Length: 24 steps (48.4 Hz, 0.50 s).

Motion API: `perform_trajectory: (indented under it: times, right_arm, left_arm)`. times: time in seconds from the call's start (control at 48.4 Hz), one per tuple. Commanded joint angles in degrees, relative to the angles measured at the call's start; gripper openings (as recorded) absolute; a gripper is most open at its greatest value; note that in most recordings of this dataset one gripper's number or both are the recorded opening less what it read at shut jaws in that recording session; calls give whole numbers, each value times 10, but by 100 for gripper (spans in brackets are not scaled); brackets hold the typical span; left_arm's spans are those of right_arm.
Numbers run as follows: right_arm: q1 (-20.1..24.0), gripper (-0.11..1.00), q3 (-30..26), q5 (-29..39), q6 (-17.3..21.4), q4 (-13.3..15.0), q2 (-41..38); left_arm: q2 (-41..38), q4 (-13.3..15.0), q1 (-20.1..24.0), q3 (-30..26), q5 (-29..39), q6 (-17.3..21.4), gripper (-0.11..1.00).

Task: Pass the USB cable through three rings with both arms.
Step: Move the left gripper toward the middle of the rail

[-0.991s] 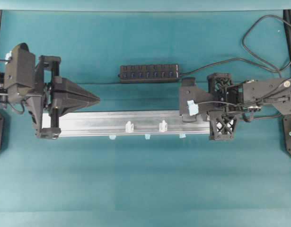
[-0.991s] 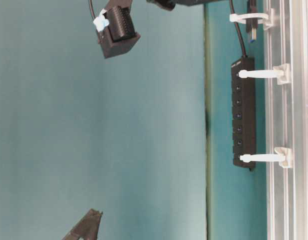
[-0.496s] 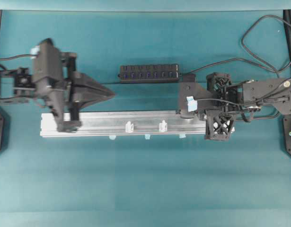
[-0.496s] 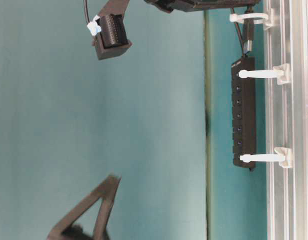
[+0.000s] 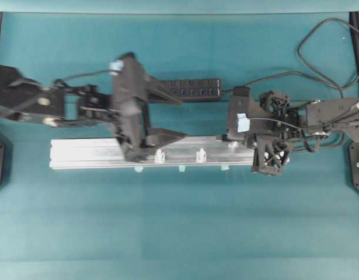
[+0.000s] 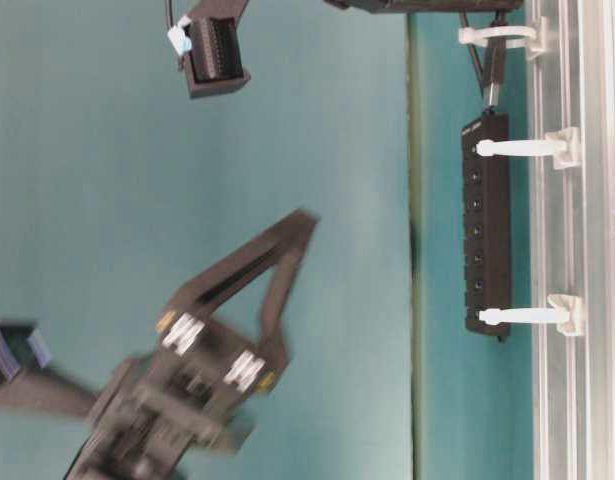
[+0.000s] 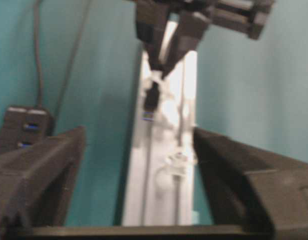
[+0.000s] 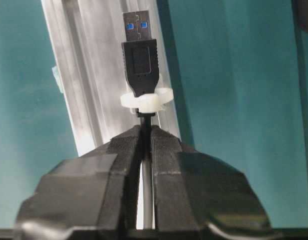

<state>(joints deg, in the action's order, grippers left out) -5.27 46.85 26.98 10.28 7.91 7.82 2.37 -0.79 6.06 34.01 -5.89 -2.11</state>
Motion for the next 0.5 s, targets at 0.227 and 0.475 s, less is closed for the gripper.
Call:
perform_trajectory:
  times: [0.227,0.475]
  right_arm:
    - [-1,-8,14,-32,6,-1,20]
    - [-1,-8,16,-47,7,-1,21]
  left_arm:
    - [-99,-2,2,-77,-5,7,83]
    - [-154,-2,1,-118,-4,5,82]
